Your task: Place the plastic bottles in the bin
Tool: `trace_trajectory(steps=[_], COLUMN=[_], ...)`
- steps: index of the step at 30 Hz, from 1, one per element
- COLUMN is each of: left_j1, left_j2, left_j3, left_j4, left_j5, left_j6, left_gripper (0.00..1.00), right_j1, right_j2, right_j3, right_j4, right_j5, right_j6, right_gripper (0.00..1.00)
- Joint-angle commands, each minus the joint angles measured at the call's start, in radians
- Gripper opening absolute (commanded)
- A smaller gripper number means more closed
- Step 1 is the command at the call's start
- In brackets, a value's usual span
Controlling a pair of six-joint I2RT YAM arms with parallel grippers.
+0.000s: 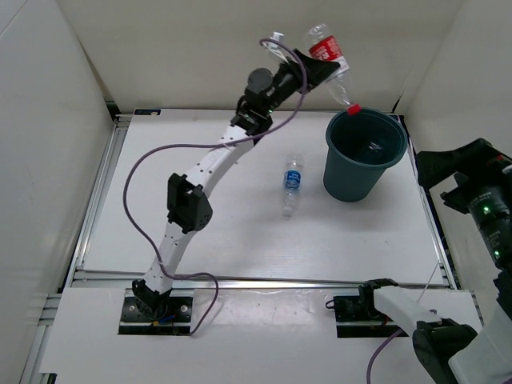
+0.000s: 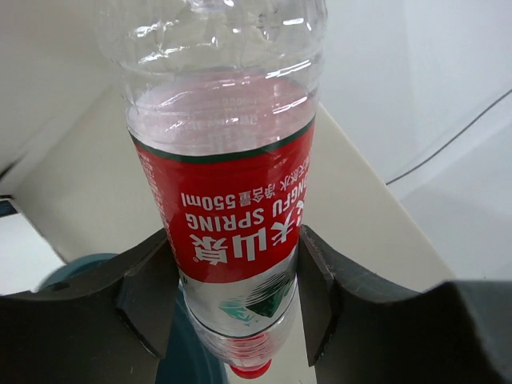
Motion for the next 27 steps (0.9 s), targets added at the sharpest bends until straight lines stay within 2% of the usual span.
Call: trace_trajectory(steps=[1, 4, 5, 7, 10, 12, 14, 16, 20, 22, 23, 24, 27], left_j1=[-0.075, -0.140, -0.154, -0.174, -0.185, -0.185, -0.194, -0.206, -0.206, -0.183, -0.172, -0.172, -0.172], left_j2=[0.051, 0.110, 0.124, 0.146, 0.170, 0.170, 0.183, 0.172, 0.026, -0.056, -0.146, -0.191, -0.352], left_j3=[0.007, 0.032, 0.042, 0.042, 0.028, 0.028, 0.028, 0.042, -0.026, -0.116, -0.166, -0.269, -0.378], left_j4=[0.134, 0.134, 0.134, 0.115, 0.097, 0.097, 0.109, 0.097, 0.026, -0.035, -0.035, -0.035, -0.121], left_j5=[-0.103, -0.167, -0.181, -0.226, -0.235, -0.235, -0.251, -0.269, -0.269, -0.269, -0.269, -0.269, -0.312], left_j6=[0.033, 0.096, 0.122, 0.185, 0.223, 0.234, 0.234, 0.257, 0.377, 0.414, 0.427, 0.444, 0.538], left_gripper=[0.26, 0.29, 0.33, 0.34, 0.42, 0.44, 0.65, 1.00, 1.00, 1.00, 1.00, 1.00, 1.00], right_j1=[-0.003, -0.003, -0.003, -0.003, -0.003, -0.003, -0.003, -0.003, -0.003, -0.003, -0.003, -0.003, -0.003], right_j2=[-0.005, -0.033, -0.042, -0.042, -0.042, -0.042, -0.062, -0.074, -0.084, -0.094, -0.103, -0.114, -0.178], right_j3=[0.030, 0.030, 0.030, 0.030, 0.040, 0.040, 0.010, -0.021, -0.101, -0.182, -0.223, -0.269, -0.470], right_j4=[-0.083, -0.083, -0.083, -0.083, -0.083, -0.083, -0.083, -0.083, -0.074, -0.074, -0.053, -0.033, 0.099], right_j5=[-0.072, -0.115, -0.127, -0.161, -0.192, -0.203, -0.203, -0.193, -0.152, -0.118, -0.109, -0.109, -0.084], right_j6=[0.012, 0.012, 0.012, 0.012, 0.033, 0.033, 0.033, 0.033, -0.006, -0.032, -0.063, -0.077, -0.103], right_gripper=[1.00, 1.00, 1.00, 1.00, 1.00, 1.00, 1.00, 1.00, 1.00, 1.00, 1.00, 1.00, 1.00])
